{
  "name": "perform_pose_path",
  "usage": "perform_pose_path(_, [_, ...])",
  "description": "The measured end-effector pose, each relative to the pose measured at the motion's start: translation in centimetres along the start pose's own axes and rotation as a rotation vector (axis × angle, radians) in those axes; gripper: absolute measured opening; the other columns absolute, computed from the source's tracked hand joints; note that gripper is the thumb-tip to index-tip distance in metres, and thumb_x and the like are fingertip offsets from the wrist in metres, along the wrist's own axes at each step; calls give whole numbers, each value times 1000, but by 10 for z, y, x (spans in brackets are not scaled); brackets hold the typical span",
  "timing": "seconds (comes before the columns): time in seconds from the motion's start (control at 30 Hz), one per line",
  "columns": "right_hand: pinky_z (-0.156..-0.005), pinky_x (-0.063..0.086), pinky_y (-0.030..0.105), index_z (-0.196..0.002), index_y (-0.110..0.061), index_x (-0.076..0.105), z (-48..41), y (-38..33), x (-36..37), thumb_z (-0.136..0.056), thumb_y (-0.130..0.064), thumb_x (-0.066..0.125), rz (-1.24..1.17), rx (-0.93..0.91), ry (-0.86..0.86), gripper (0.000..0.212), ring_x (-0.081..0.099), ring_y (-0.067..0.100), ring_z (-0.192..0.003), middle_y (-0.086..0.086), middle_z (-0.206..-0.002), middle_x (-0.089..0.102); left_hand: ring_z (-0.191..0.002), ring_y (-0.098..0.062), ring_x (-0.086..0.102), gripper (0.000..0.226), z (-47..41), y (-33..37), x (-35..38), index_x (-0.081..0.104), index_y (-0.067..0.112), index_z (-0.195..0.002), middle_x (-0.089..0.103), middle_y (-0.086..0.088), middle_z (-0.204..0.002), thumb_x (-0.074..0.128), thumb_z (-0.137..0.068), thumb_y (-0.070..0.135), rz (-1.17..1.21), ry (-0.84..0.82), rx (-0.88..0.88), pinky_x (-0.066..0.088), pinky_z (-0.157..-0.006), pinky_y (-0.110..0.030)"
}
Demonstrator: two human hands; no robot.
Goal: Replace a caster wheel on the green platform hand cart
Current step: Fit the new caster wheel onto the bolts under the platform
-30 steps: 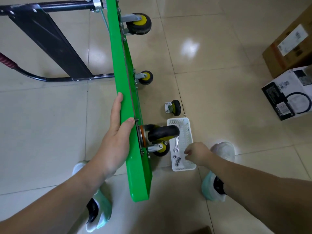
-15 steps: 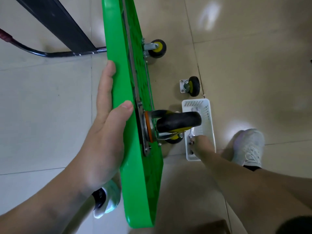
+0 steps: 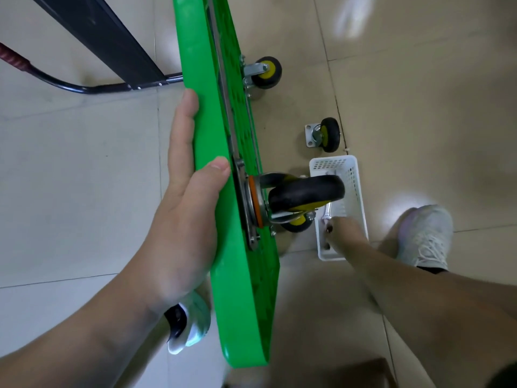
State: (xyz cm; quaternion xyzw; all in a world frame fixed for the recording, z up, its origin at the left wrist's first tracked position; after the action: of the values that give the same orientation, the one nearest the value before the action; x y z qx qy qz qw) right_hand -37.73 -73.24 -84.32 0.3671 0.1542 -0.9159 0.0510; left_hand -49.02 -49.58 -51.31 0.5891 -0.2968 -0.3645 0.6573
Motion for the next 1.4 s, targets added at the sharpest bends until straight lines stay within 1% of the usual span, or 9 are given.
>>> perform_pose_path(0.17, [-46,35,11,-66,-19,62,56,-6,-49,-86,-22,64,-311,37,91,20,56,-1,-51,-10,-53,57,-144,-9,44,60,1,-5,-2,35,81,-127,40,29,-156,50,-83,44,-57,-24,-68,29,-122,-50])
perform_pose_path(0.27, [-55,41,10,-78,-23,72,110,-22,-73,-83,-25,72,-531,32,161,5,63,-3,-63,-11,-65,68,-141,3,42,58,3,-4,1,29,86,-124,39,44,-147,48,-87,47,-97,-62,-109,28,-123,-46])
perform_pose_path(0.37, [-70,55,23,-75,-29,73,166,-55,-92,-78,-18,78,-769,-29,118,12,71,6,-71,-10,-74,75,-138,13,40,55,7,4,5,25,87,-122,36,57,-135,43,-89,47,-120,-84,-129,27,-124,-40])
perform_pose_path(0.5, [-61,50,15,-84,-16,76,239,-103,-150,-76,-5,83,-978,-197,34,15,66,4,-65,3,-76,76,-131,19,42,59,13,14,7,20,81,-132,38,57,-132,40,-90,45,-132,-92,-157,29,-123,-36])
perform_pose_path(0.6, [-61,51,16,-86,-14,75,266,-137,-203,-75,-4,84,-969,-380,24,17,67,6,-67,1,-76,75,-116,34,39,65,15,20,8,14,70,-145,35,67,-118,38,-90,45,-147,-106,-146,28,-120,-29])
perform_pose_path(0.8, [-80,59,24,-90,-21,76,238,-179,-248,-75,-15,86,-784,-555,100,18,71,15,-81,-2,-84,76,-132,20,40,62,13,22,7,17,83,-133,34,56,-135,42,-88,50,-152,-98,-144,27,-125,-37])
perform_pose_path(1.07, [-83,60,33,-86,-25,75,190,-203,-237,-74,-18,87,-736,-569,80,19,72,17,-81,-2,-82,76,-138,7,43,69,11,15,5,15,81,-138,35,38,-152,43,-77,64,-155,-103,-172,29,-124,-41])
perform_pose_path(1.27, [-85,61,35,-85,-26,74,181,-213,-233,-73,-10,86,-743,-557,-29,23,73,17,-84,1,-85,77,-128,27,37,65,11,15,4,10,81,-138,35,60,-130,39,-89,49,-200,-124,-177,27,-117,-20])
perform_pose_path(1.4, [-87,60,38,-84,-25,76,174,-214,-233,-69,-14,89,-769,-528,-93,22,74,24,-86,5,-86,77,-127,28,37,61,11,16,3,7,83,-137,31,50,-141,38,-95,50,-196,-127,-190,29,-111,-17])
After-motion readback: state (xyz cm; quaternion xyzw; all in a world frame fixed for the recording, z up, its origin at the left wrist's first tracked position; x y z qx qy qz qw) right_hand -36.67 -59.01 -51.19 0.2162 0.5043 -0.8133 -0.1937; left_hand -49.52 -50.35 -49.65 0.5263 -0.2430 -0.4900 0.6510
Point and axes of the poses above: each hand's wrist, its own z-axis away from the middle knuckle, its own x-axis out of the palm, y = z × x, the point moved 7 cm from there along -z, towards the middle knuckle
